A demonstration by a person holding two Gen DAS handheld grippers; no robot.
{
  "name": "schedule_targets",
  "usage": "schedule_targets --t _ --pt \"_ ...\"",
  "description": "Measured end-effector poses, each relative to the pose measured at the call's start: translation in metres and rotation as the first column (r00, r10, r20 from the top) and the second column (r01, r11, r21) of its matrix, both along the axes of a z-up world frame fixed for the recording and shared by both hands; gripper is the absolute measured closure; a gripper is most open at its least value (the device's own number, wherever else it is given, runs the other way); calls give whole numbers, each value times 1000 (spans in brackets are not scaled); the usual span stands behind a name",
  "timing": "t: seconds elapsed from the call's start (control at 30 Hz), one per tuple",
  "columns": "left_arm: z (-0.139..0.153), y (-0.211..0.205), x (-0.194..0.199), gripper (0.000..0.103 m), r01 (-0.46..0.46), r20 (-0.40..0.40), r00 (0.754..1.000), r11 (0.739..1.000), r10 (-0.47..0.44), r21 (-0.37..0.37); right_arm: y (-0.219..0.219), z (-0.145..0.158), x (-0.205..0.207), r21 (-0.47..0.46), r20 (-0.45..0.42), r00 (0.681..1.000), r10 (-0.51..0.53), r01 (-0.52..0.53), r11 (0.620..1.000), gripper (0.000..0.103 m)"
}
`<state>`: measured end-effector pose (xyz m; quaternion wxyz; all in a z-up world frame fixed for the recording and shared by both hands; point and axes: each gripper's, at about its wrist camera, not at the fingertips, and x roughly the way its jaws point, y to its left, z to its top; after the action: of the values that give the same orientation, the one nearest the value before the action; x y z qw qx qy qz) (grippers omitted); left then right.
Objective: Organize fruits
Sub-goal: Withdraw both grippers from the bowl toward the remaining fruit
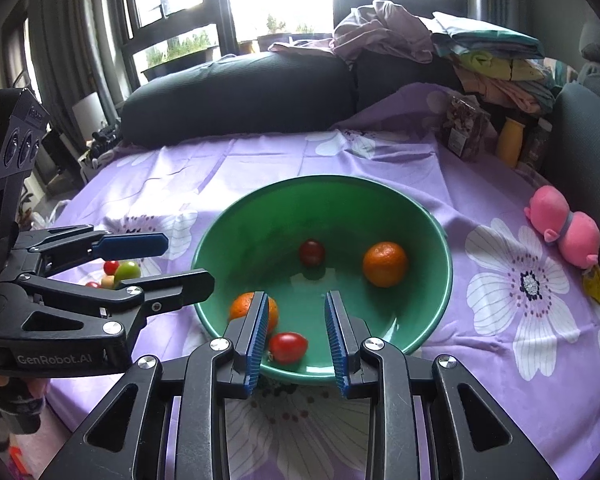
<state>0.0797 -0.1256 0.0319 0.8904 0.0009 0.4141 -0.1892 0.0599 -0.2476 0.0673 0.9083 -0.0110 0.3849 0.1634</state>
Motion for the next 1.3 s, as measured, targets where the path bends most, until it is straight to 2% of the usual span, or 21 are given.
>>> schedule_targets --t 0.3,0.6,0.7,0.8,0.83,0.87,0.93,1.0,1.1,1.17,1.3 --pt "-8 40 -24 30 -98 -29 995 995 98 1 25 16 -27 -35 52 997 57 -55 998 68" --pt "-15 91 -53 27 -222 -72 973 973 218 -55 63 13 -42 -60 49 985 163 -160 985 68" --pt "-15 113 -67 13 -272 -92 960 956 263 -108 76 8 -44 -53 29 980 198 -196 979 68" --pt "-15 140 -82 11 -341 -110 939 927 327 -157 90 -1 -44 -30 -3 971 239 -238 971 68" --pt "-16 149 -87 9 -363 -113 931 916 348 -171 95 -4 -44 -19 -15 967 255 -255 967 68" --pt "-16 157 -92 3 -382 -112 924 905 366 -186 100 -8 -44 -8 -29 962 272 -272 962 68" --pt "-15 170 -102 1 -392 -88 920 894 382 -216 110 -15 -44 7 -53 953 299 -299 954 68" --pt "-15 176 -110 1 -362 -52 932 907 360 -216 118 -20 -42 24 -75 943 324 -323 946 68" --pt "-19 172 -114 1 -275 -3 961 951 277 -138 125 -27 -38 61 -108 931 349 -344 937 68" --pt "-29 170 -111 1 -233 -48 972 969 230 -75 128 -30 -33 94 -131 927 352 -342 935 68" --pt "-43 170 -102 2 -236 -81 969 972 234 -19 133 -36 -23 179 -180 910 374 -344 922 68"
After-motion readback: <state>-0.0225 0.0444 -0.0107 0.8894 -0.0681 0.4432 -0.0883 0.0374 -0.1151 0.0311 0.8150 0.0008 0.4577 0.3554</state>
